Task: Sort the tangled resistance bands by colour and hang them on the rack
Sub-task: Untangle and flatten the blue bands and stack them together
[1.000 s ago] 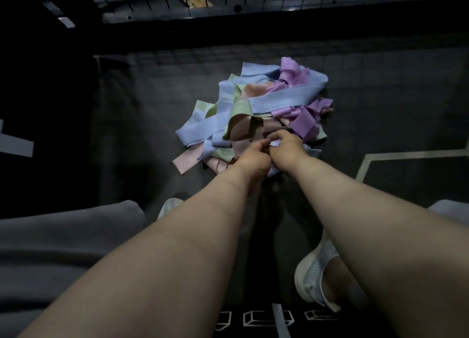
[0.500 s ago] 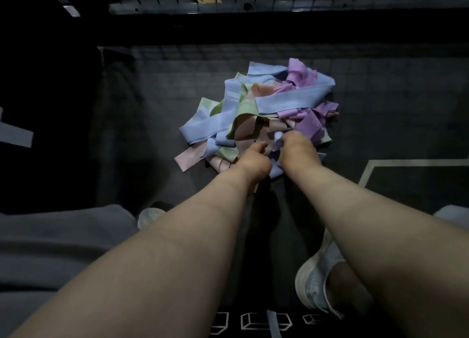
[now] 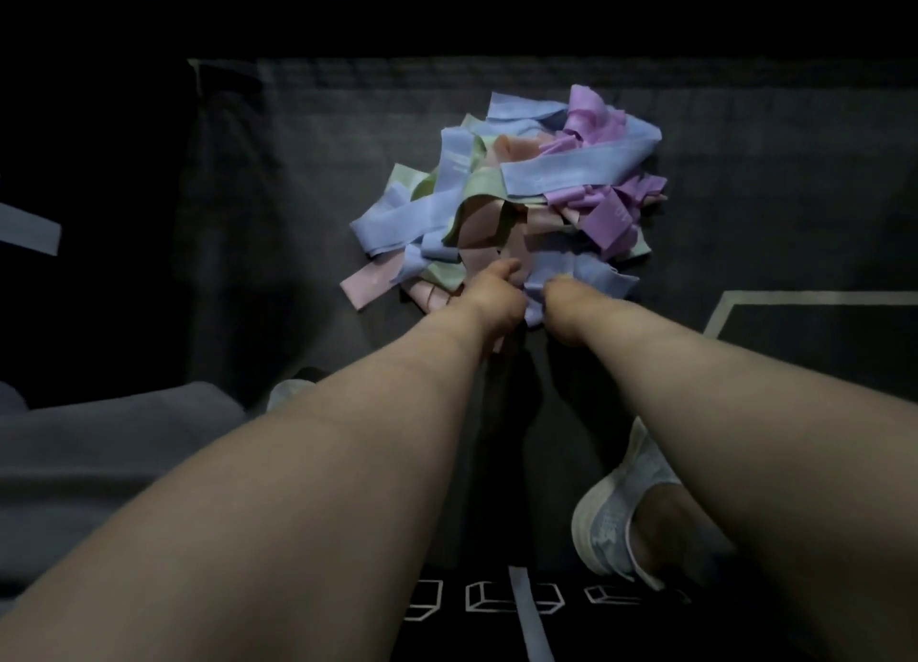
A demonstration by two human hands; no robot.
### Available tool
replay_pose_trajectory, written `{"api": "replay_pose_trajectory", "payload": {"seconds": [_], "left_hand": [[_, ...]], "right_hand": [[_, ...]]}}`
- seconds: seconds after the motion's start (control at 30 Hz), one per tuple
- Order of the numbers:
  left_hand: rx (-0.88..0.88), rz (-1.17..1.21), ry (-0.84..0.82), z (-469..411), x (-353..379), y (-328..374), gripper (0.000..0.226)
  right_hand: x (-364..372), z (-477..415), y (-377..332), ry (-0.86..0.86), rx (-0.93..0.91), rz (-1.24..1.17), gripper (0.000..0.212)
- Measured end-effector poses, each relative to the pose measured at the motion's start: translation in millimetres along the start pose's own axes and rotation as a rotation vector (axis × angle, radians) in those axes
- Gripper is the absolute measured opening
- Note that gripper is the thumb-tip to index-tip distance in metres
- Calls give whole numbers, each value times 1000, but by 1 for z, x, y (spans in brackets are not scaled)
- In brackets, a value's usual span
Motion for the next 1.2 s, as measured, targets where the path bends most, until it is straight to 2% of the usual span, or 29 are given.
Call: {"api": "replay_pose_trajectory", "payload": {"seconds": [0.07, 0.13, 0.2, 0.33, 0.53, 0.67, 0.73, 0.8, 0.87, 0.93, 0.97, 1.03, 1.07, 1.13, 1.2], "left_hand": [[-8, -4, 2, -10, 9, -6, 64], [25, 20, -30, -7, 20, -3, 64], [98, 49, 14, -6, 19, 4, 61], [235, 79, 113, 0, 2, 26, 39], [405, 204, 148, 60, -13, 84, 24], [446, 264, 130, 108, -20, 111, 39], [468, 308, 134, 133, -27, 125, 40], [489, 388, 108, 160, -32, 134, 40], [492, 456, 64, 185, -37, 141, 41], [499, 514, 20, 206, -41, 146, 39], [508, 531, 4, 218, -44, 149, 37], [547, 533, -19, 236, -50, 155, 29], [573, 532, -32, 244, -54, 157, 24], [624, 512, -38, 261, -59, 163, 15], [681, 492, -88, 277, -61, 167, 28]], "right_hand": [[-19, 3, 12, 226, -1, -277, 38], [-35, 9, 31, 454, 9, -560, 17], [-42, 13, 34, 518, -67, -768, 17], [-66, 40, 29, 465, -177, -971, 28], [-104, 107, 33, 607, -281, -1010, 17], [-128, 162, 26, 672, -322, -1049, 9], [-138, 187, 22, 637, -323, -1124, 16], [-142, 206, 19, 569, -348, -1200, 34], [-146, 233, 15, 587, -426, -1099, 46], [-149, 263, 8, 668, -505, -877, 46], [-149, 275, 5, 717, -521, -772, 39], [-151, 295, 3, 799, -511, -652, 10], [-152, 305, 3, 828, -502, -641, 8], [-152, 323, 5, 836, -477, -688, 20], [-147, 345, 4, 797, -503, -811, 21]]}}
Point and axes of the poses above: each hand's wrist, its own z-axis away from the middle knuckle, its own x-axis out of the palm, y = z × x, the point moved 8 cm from there along -z, towards the middle knuckle, and after that the axes turned 13 degrees about z, right-handed, at the moved point
